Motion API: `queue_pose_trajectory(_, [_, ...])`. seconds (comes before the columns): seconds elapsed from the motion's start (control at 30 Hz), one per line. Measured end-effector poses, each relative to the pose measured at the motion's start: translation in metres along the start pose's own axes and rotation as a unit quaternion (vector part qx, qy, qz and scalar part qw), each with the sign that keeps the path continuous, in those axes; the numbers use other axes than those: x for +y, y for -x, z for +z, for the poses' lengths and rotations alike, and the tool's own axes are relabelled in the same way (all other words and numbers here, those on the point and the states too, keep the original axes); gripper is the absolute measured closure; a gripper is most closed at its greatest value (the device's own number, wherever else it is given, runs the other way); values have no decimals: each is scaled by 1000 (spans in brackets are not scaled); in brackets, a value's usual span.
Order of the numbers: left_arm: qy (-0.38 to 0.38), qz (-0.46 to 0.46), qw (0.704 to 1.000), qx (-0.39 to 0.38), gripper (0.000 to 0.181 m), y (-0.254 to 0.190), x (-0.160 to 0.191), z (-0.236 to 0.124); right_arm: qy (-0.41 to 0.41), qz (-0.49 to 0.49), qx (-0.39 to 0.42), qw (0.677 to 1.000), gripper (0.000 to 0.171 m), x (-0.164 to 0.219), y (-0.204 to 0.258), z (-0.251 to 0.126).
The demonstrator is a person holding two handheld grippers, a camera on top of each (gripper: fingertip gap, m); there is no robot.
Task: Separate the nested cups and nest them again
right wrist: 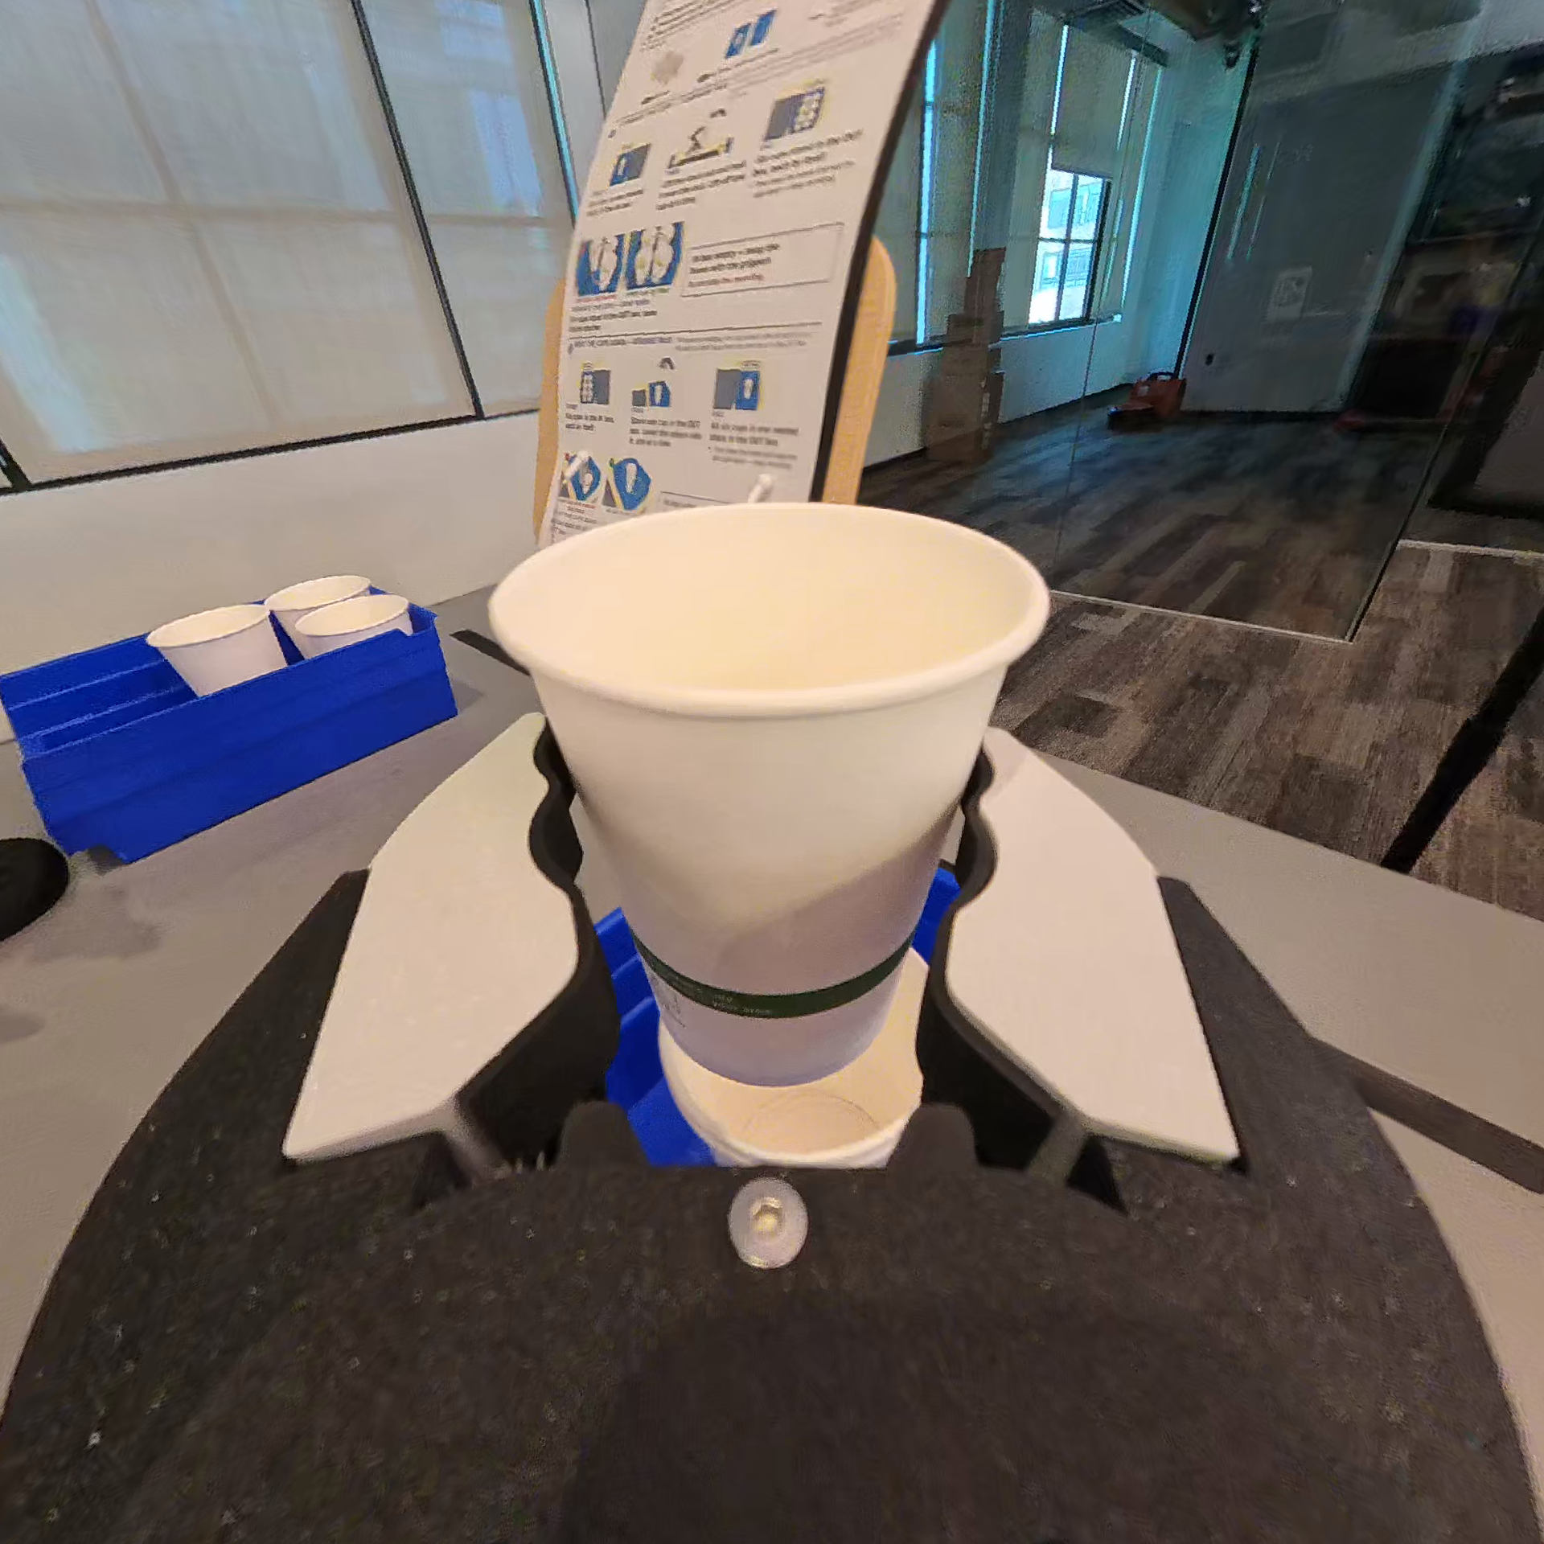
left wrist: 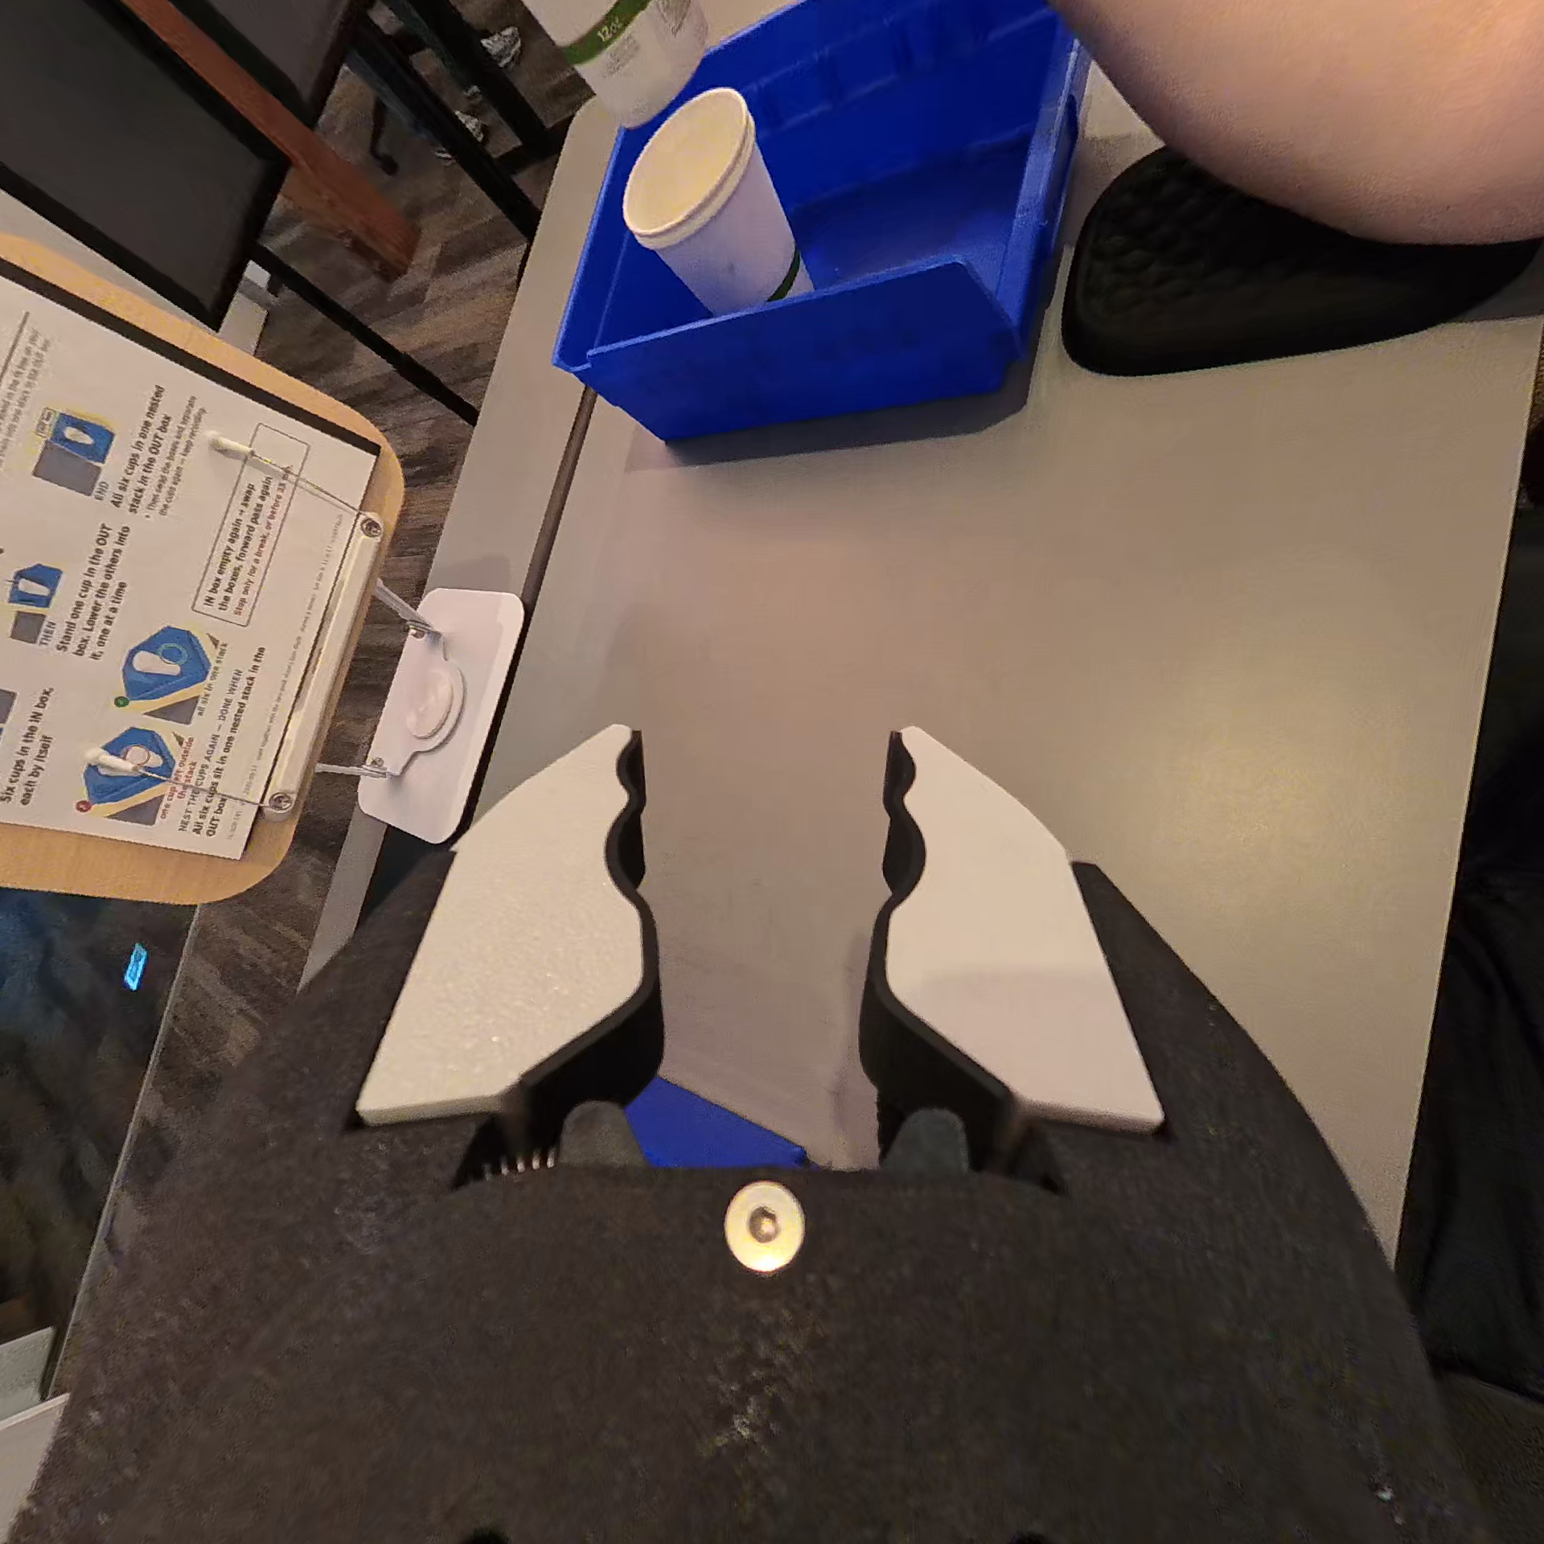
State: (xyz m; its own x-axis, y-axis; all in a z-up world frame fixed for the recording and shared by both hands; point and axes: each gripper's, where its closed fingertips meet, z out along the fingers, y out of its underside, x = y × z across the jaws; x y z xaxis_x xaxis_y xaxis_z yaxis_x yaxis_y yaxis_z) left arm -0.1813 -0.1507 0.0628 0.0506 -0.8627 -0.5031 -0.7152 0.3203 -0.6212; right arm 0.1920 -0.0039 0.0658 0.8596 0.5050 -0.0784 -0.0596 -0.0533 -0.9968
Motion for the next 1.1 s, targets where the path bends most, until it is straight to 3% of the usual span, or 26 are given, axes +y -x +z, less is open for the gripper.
queue_pose_trajectory(0.27, [10,18,1000,7,126,-7,-3,8,19,11,-4,1000,82,33,-10,18])
queue_pose_trajectory(0.43, [24,24,999,0,127,-5,1,9,91,13,-20,996,81,62,-7,20])
queue_pose_trajectory(0.77, [37,-1,998,-41,126,25,17,0,180,-12,14,984,66,70,-8,0])
queue_pose_trajectory(0.9, [50,-55,993,-88,127,61,45,-14,162,-24,24,986,65,55,-7,-8])
queue_pose_trajectory(1.1, [113,-153,969,-155,126,114,125,-36,132,-49,15,990,67,34,5,-12])
